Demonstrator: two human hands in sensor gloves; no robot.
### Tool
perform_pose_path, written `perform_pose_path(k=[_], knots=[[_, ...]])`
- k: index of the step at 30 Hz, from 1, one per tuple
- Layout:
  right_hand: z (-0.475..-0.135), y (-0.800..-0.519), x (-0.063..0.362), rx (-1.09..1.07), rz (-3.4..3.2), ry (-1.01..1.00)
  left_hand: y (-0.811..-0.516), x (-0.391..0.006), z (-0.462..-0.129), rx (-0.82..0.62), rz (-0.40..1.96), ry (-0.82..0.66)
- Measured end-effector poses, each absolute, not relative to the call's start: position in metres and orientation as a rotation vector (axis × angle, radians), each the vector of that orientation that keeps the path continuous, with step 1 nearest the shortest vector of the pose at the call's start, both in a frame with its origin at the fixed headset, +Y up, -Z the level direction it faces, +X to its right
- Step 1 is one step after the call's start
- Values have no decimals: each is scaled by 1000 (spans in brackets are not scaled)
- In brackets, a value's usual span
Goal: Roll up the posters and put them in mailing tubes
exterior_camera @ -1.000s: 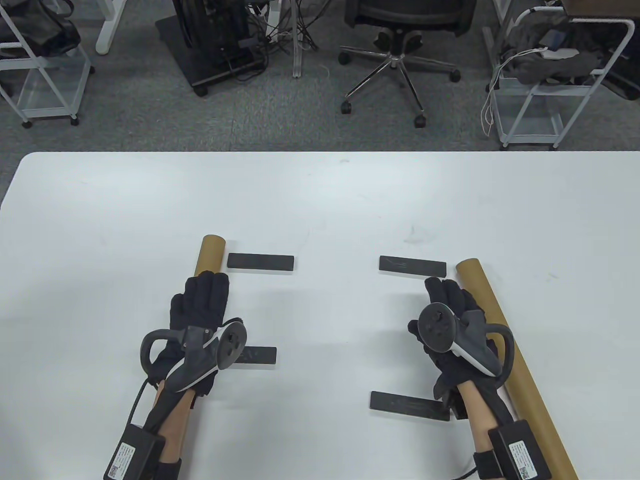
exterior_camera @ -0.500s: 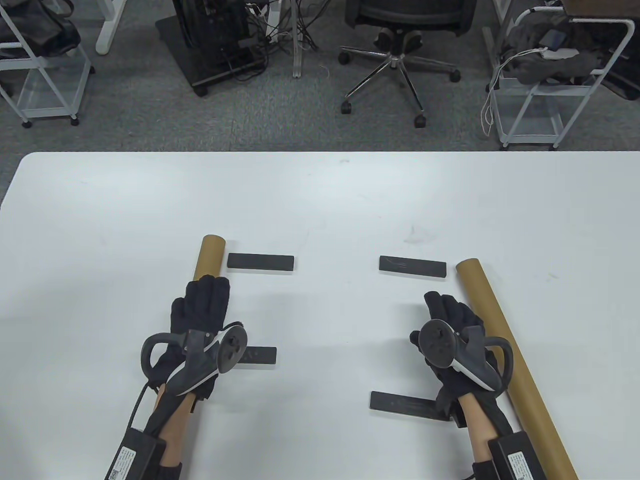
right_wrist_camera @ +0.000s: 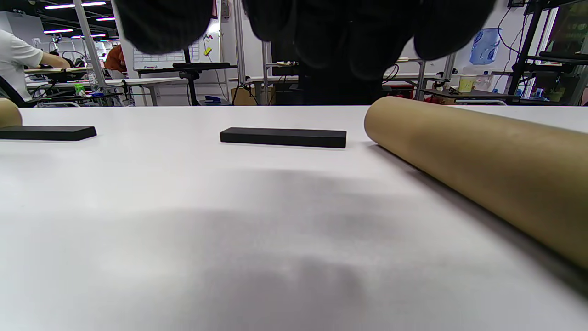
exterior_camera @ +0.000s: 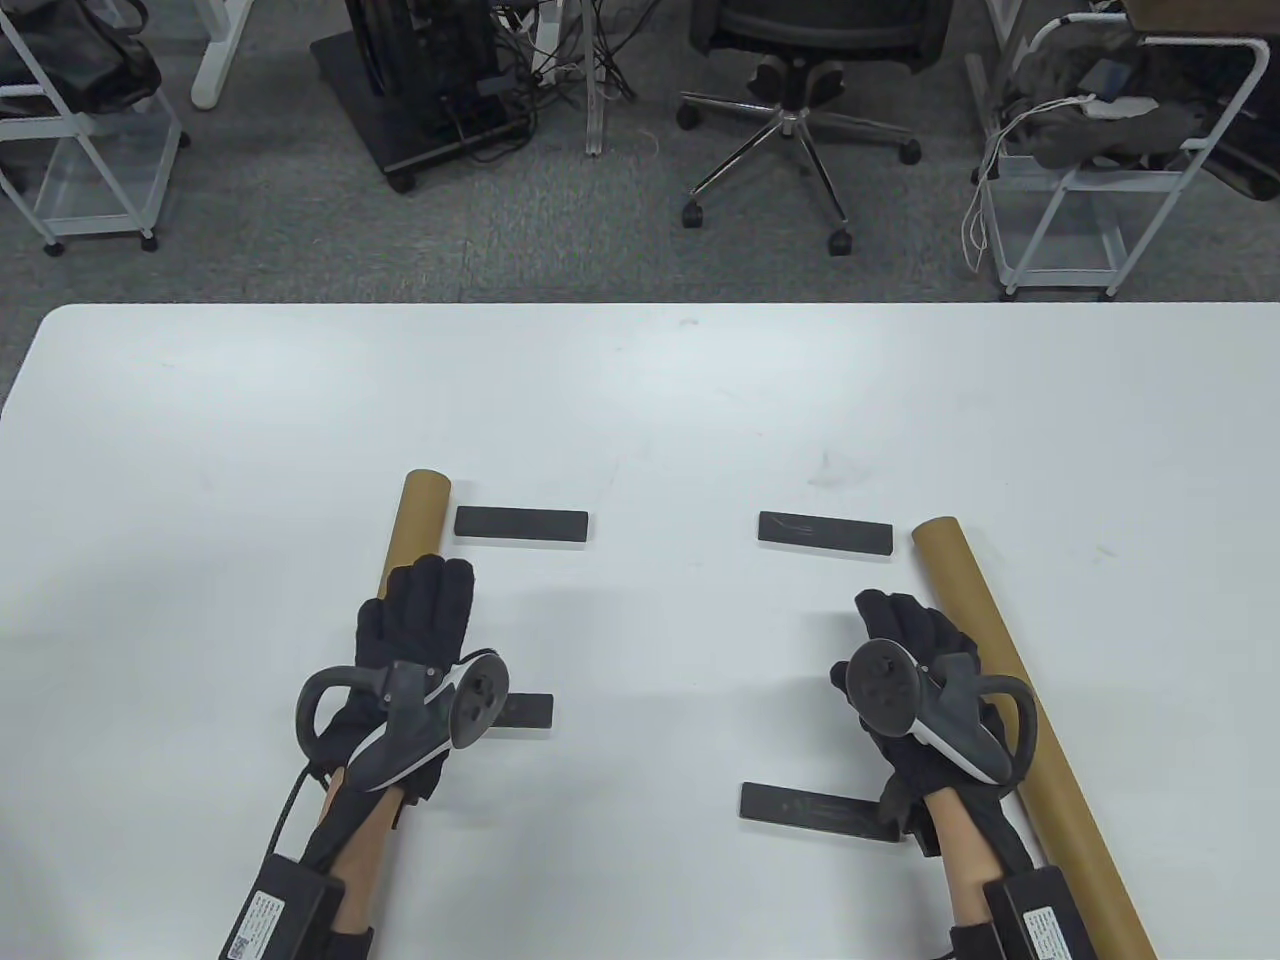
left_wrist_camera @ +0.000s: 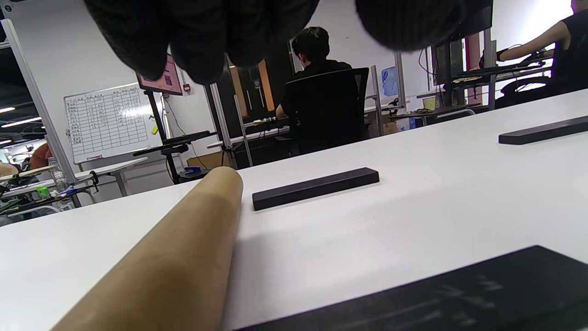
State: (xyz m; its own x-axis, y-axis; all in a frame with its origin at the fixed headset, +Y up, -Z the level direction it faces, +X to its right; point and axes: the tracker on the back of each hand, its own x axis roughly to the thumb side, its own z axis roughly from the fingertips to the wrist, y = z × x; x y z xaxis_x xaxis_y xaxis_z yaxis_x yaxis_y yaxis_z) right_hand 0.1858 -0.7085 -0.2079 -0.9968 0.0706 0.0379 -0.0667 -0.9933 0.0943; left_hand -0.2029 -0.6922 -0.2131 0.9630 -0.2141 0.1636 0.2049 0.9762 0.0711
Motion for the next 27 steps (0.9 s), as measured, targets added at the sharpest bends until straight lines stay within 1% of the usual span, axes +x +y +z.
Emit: perform_pose_path(k=[3,27], knots=[[-207,-708,185,67,3069,151,-692,-202,-212,58,-240,-172],[-207,-708,183,88,3073,156,-690,-205,-213,55,-231,-159]])
